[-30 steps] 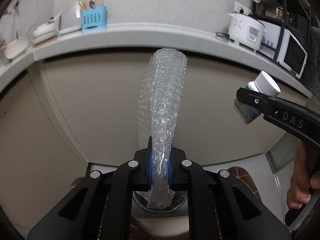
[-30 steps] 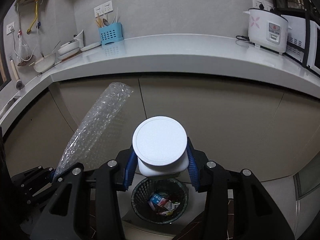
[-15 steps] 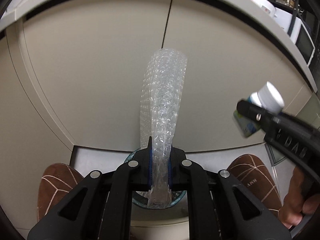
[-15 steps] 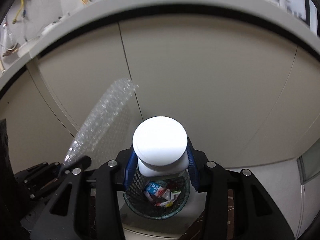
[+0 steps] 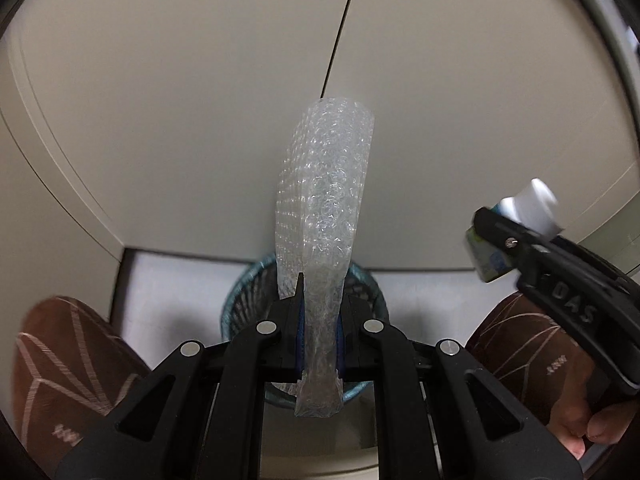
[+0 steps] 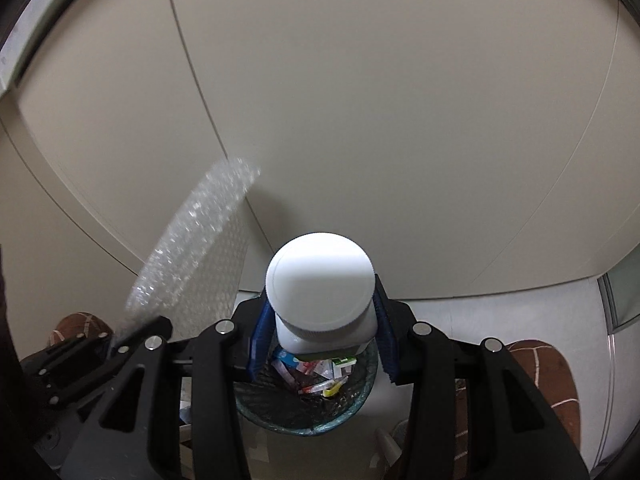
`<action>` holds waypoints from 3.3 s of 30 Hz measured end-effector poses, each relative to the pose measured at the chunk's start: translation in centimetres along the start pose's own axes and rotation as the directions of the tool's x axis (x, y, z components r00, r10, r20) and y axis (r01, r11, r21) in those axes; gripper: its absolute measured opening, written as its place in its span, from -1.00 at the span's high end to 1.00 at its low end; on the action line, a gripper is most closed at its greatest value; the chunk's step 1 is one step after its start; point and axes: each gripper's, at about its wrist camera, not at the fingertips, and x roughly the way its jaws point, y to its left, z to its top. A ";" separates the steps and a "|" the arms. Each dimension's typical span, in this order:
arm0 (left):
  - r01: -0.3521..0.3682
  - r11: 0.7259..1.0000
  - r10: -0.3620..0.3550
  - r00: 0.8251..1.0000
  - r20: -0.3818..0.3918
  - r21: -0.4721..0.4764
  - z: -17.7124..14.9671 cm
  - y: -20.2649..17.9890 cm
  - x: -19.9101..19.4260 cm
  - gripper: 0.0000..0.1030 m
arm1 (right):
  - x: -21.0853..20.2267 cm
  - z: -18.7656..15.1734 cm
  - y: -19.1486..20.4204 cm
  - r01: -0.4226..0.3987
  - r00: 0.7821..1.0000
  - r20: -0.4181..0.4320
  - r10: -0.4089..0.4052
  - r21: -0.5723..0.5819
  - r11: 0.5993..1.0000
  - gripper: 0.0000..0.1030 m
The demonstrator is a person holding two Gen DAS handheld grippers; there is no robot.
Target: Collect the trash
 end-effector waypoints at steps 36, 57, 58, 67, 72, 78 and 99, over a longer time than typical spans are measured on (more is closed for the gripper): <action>-0.037 0.997 0.041 0.997 -0.065 0.065 -0.3 1.4 5.4 -0.49 | 3.9 -1.6 -2.1 -0.049 0.996 -0.074 0.053 0.049 0.998 0.19; -0.094 0.995 0.094 0.995 -0.029 0.013 1.7 5.4 3.8 -0.87 | 5.7 -2.0 0.7 -0.143 0.977 -0.167 0.131 -0.065 0.988 -0.02; -0.094 0.996 0.094 0.995 -0.028 0.008 1.7 5.5 3.8 -0.87 | 5.6 -1.9 0.6 -0.140 0.978 -0.164 0.128 -0.061 0.988 -0.05; -0.109 0.994 0.109 0.994 -0.009 -0.031 1.8 5.9 3.0 -0.88 | 3.1 -1.1 -1.5 -0.067 0.992 -0.113 0.062 -0.033 0.997 -0.68; -0.102 0.995 0.102 0.995 0.010 0.018 2.0 5.1 1.5 -0.89 | -0.8 0.6 -3.3 -0.008 0.999 -0.045 0.007 -0.030 1.000 -0.85; -0.104 0.993 0.100 0.991 0.086 0.052 3.5 3.9 -2.9 -0.89 | -5.7 3.5 -4.1 0.001 0.999 0.049 -0.001 -0.001 1.000 -0.85; -0.111 0.991 0.077 0.927 0.368 0.072 11.5 -2.2 -27.5 -0.88 | -28.5 12.8 -1.1 0.095 0.939 0.335 -0.080 -0.029 0.995 -0.85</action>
